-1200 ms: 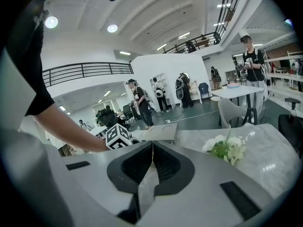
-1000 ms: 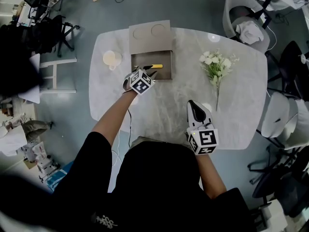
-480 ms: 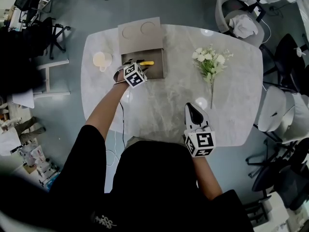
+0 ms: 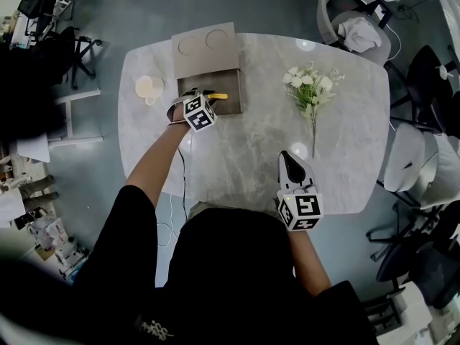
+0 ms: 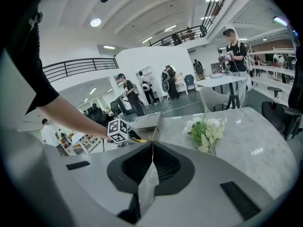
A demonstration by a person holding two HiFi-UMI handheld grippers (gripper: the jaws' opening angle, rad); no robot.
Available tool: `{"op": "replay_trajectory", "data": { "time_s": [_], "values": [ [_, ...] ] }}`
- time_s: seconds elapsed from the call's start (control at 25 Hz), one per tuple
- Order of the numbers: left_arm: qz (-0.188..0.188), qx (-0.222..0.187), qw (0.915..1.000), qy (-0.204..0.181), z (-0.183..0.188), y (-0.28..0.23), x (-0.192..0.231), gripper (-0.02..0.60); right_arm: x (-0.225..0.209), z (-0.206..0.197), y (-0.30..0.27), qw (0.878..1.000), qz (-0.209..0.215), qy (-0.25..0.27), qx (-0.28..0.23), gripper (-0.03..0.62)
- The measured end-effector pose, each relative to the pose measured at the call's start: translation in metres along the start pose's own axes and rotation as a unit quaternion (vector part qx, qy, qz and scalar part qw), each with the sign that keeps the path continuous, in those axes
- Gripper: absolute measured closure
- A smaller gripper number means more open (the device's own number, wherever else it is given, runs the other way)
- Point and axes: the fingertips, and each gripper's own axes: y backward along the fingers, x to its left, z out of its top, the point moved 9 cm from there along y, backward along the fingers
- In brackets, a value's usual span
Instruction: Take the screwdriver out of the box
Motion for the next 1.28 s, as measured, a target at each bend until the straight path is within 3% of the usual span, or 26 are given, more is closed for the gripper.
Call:
{"op": "replay_trajectory", "data": {
  "time_s": [0.28,0.52,0.72,0.84,1.0,1.28],
  "values": [
    [0.027,0.003,0.9994,-0.019,0.008,0.01,0.0,0.497,-0.004,0.003,0.011,1.0,-0.015,-0.007,-0.014,0.582],
    [0.075,-0.037,0.9964,0.016,0.012,0.044,0.006,0.5,0.002,0.002,0.027,1.0,-0.017,0.006,-0.023,0.582],
    [0.113,-0.096,0.9866,0.068,0.008,0.094,-0.002,0.5,0.018,0.01,0.041,0.998,-0.016,0.024,-0.05,0.582],
    [0.141,-0.146,0.9733,0.107,0.005,0.131,-0.015,0.5,0.031,0.016,0.048,0.997,-0.015,0.033,-0.067,0.582],
    [0.182,-0.211,0.9515,0.13,-0.003,0.188,-0.045,0.5,0.062,0.023,0.059,0.995,-0.006,0.056,-0.087,0.582],
    [0.224,-0.314,0.8984,0.209,-0.063,0.293,-0.139,0.5,0.145,0.018,0.088,0.99,0.022,0.086,-0.108,0.582]
  ]
}}
